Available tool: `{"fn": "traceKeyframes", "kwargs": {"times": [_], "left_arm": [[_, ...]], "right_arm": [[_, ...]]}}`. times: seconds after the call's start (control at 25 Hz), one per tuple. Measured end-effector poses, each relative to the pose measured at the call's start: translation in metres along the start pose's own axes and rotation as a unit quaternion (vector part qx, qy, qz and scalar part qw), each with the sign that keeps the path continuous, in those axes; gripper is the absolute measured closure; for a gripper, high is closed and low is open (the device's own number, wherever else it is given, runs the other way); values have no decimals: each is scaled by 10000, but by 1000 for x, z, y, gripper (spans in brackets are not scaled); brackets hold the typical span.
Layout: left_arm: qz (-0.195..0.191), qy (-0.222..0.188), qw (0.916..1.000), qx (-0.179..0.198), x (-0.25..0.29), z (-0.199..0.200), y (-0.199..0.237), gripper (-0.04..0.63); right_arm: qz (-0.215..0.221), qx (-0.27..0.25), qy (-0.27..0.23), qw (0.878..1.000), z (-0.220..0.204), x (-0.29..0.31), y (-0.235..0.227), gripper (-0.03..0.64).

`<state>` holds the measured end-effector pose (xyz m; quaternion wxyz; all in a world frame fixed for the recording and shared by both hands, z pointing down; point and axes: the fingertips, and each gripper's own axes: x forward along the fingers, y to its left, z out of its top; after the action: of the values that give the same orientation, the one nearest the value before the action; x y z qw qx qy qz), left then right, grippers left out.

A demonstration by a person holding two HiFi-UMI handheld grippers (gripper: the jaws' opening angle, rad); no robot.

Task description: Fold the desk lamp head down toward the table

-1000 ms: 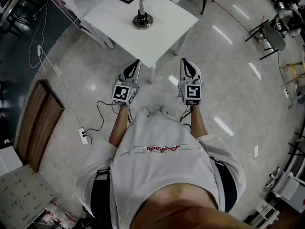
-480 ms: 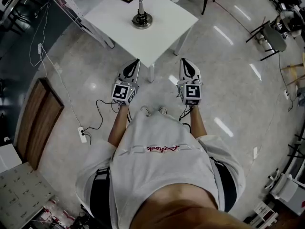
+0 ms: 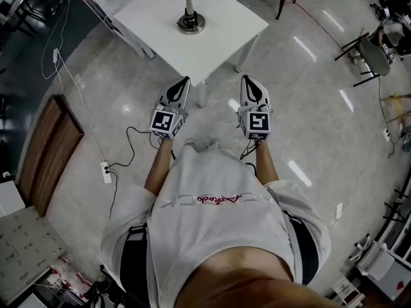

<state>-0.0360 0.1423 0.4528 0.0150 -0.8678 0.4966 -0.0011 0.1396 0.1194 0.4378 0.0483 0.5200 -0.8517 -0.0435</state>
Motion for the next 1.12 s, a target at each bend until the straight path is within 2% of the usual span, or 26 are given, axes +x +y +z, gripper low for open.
{"fn": "traceKeyframes", "kwargs": {"times": [0.24,0.56,0.8,1.12], "left_arm": [[100,74,9999,-43,-1,-13,-14,571],[129,156,9998,-70,10,-19,-14,571],[82,174,9997,-117,22,-27,-1,571],[-10,90,9999,-141,65,-31,34,571]], "right_arm": [[186,28,-6,9998,-6,0,-1,606],[188,37,61,9998,-15,8,-8,606],[166,-7,105,9998,-20,26,-5,606],[97,-74,86,9999,-20,73,-17,606]]}}
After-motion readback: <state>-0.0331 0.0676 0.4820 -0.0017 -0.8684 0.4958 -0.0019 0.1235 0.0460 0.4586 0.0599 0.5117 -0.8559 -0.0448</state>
